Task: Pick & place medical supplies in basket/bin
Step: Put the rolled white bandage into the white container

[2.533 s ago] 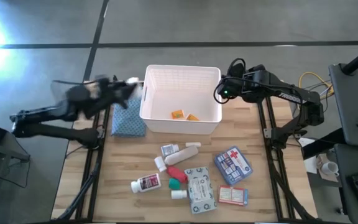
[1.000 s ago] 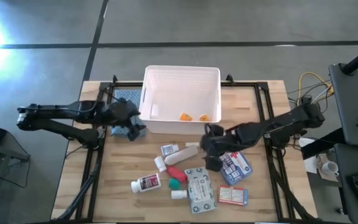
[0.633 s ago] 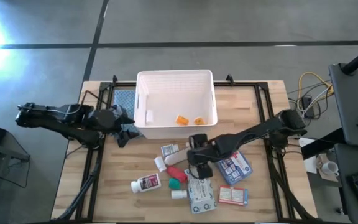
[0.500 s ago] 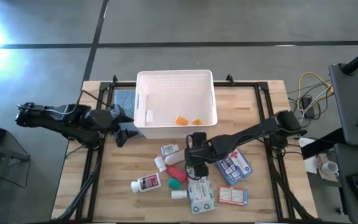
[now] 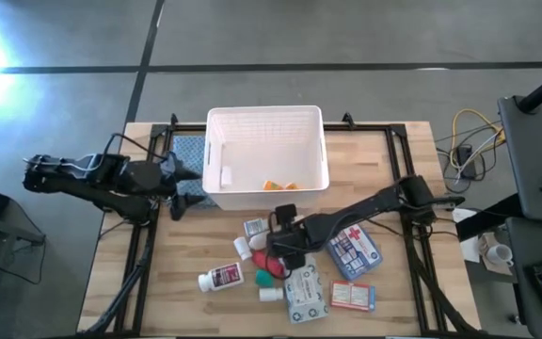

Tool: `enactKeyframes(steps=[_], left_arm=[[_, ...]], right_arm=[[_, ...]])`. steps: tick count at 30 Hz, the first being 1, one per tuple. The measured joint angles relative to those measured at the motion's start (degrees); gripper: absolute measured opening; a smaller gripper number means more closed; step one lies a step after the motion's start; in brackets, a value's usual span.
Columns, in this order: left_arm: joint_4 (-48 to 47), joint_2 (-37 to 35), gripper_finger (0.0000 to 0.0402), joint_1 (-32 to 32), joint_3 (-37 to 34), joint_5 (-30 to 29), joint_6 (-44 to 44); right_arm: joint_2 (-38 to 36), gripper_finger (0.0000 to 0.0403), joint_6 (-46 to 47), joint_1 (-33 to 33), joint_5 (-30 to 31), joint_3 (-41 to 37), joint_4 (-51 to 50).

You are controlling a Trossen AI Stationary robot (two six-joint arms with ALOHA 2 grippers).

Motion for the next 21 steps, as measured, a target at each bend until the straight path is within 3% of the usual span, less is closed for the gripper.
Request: enactKeyframes(steps=[11, 21], left_arm=[[-4.60, -5.32, 0.0322, -5.22, 0.00, 0.03, -7.94], [-4.62, -7.86, 0.0322, -5.26, -0.02, 0.04, -8.98]], right_arm=[[6.28, 0.0318, 4.85, -0.67, -3.19, 4.49, -0.30], [6.63, 0.0195, 12.92, -2.88, -4.62, 5.12, -0.66]])
